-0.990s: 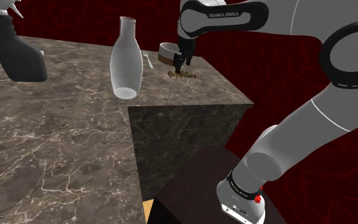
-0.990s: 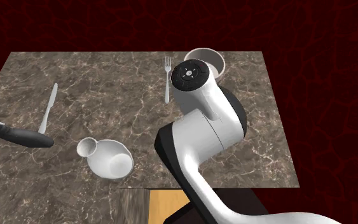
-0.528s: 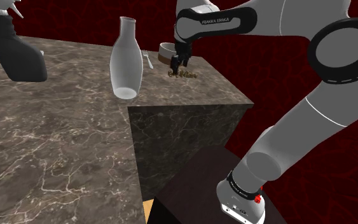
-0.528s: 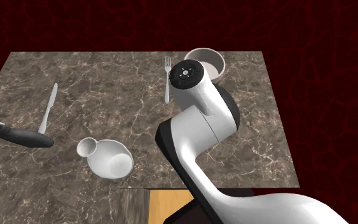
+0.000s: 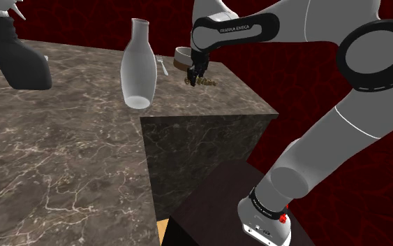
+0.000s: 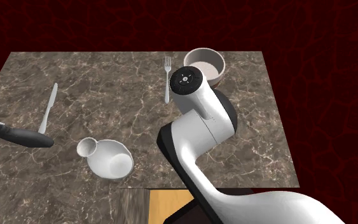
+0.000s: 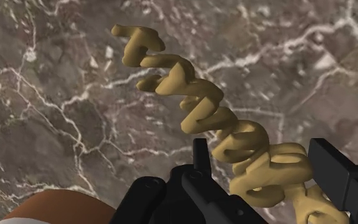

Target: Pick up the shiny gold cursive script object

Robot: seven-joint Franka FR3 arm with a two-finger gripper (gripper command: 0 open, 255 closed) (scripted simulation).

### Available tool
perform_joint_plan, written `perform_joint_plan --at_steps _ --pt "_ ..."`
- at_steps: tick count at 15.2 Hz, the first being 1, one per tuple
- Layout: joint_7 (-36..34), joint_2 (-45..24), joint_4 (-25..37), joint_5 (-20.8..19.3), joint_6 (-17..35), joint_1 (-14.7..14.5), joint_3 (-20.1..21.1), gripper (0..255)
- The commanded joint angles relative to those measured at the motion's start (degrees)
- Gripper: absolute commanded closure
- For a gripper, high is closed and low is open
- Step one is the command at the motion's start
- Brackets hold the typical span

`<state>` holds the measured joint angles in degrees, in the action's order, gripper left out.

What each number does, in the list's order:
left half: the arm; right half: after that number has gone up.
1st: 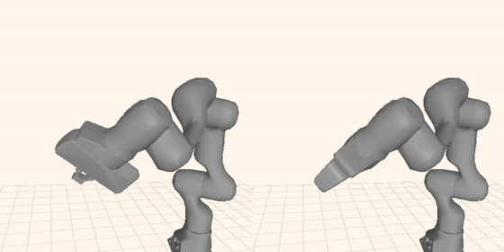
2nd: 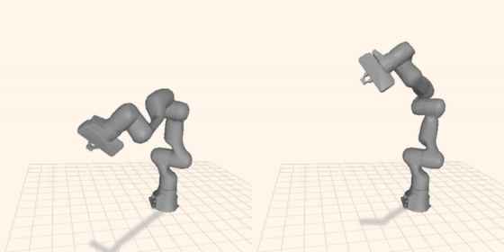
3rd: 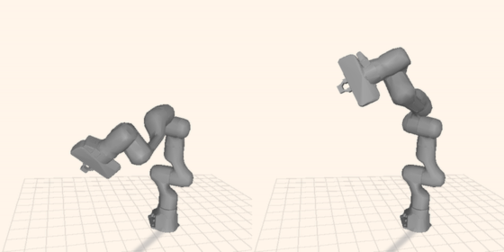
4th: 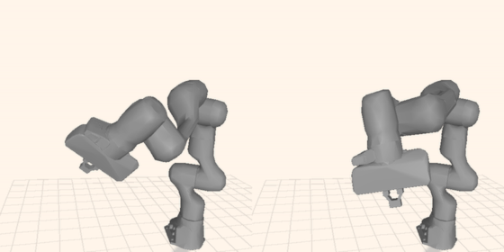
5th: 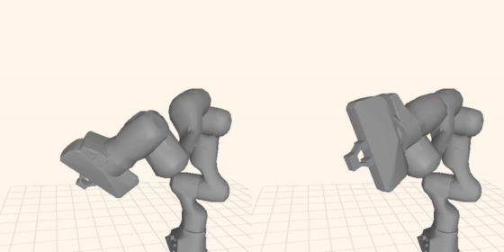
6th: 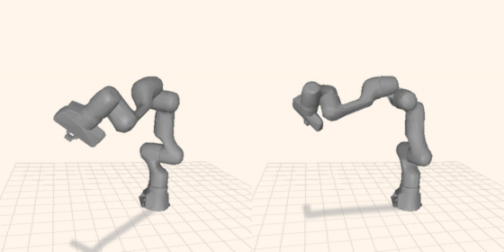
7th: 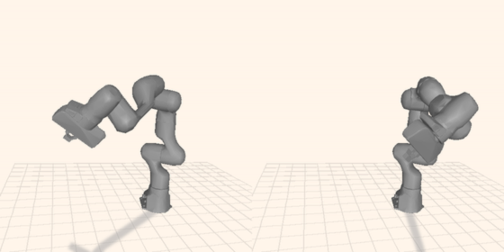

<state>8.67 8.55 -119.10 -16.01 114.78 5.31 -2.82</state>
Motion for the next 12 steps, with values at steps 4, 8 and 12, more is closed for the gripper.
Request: perform_joint_plan --at_steps 4,8,12 --pt "-0.02 -0.02 -0.02 0.0 0.0 0.0 0.0 255" --pt "0.38 0.25 1.22 0.17 -1.47 -0.02 0.02 255" --pt "1.09 0.62 3.88 0.48 -4.43 -0.1 0.11 255"
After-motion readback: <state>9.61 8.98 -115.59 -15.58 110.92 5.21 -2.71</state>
